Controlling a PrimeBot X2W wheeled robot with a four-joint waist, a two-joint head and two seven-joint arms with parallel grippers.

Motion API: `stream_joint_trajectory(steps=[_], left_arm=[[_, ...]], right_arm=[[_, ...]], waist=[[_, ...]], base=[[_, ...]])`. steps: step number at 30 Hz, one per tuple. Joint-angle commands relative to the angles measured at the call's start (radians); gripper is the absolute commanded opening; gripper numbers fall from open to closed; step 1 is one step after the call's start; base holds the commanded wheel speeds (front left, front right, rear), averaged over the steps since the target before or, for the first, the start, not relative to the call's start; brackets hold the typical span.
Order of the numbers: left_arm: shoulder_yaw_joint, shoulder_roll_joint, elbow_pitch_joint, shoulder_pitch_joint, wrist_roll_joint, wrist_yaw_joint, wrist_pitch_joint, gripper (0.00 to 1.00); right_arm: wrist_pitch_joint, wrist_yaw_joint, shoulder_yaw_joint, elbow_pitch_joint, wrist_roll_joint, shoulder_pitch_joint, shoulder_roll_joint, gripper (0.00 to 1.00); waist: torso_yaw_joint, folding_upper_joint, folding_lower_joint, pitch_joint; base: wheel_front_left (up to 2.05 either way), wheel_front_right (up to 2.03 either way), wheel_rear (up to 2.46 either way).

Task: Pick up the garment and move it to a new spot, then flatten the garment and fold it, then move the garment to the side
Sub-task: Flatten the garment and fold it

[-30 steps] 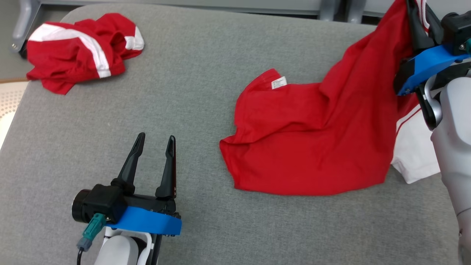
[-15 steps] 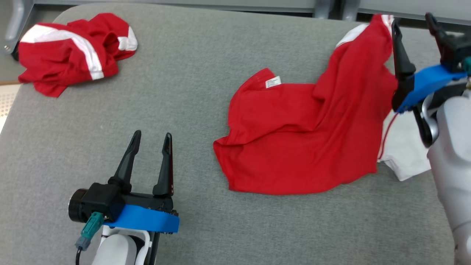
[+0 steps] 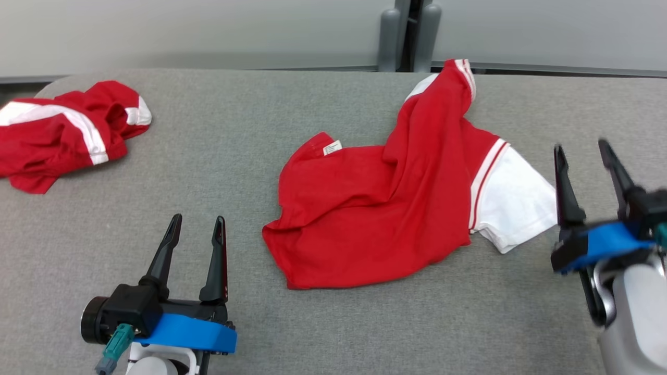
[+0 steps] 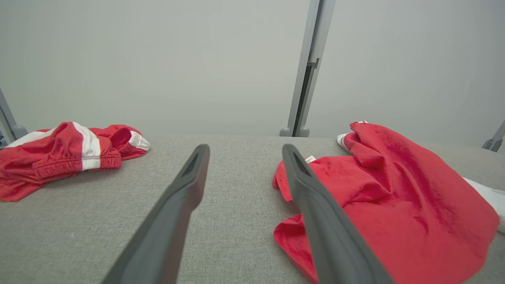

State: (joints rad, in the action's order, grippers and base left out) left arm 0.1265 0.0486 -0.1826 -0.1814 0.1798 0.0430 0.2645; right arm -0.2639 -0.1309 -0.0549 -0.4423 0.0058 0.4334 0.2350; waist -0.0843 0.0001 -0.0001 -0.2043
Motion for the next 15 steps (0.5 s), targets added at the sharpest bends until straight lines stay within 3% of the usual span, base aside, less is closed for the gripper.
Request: stream_joint_trajectory(steps=[1,7,15], left_arm=[[-0.007,0.004,0.001,0.009,-0.008,0.002,0.000,1.00],[-0.019,0.004,0.005,0.023,-0.015,0.011,0.000,1.00],[-0.011,0.004,0.014,-0.003,-0.015,0.012,0.000,1.00]], right_arm=[[-0.001,0.000,-0.010,0.014,-0.006,-0.027,-0.007,1.00],[-0.001,0.000,-0.042,0.067,-0.027,-0.103,-0.024,1.00],[-0.001,0.000,-0.046,-0.012,-0.064,0.001,-0.004,1.00]], waist=[[0.014,-0.0001,0.0001,0.013],[0.027,-0.0001,0.0001,0.019],[0.008,-0.0001,0.0001,-0.020]], base=[[0.00,0.00,0.00],[0.00,0.00,0.00],[0.00,0.00,0.00]])
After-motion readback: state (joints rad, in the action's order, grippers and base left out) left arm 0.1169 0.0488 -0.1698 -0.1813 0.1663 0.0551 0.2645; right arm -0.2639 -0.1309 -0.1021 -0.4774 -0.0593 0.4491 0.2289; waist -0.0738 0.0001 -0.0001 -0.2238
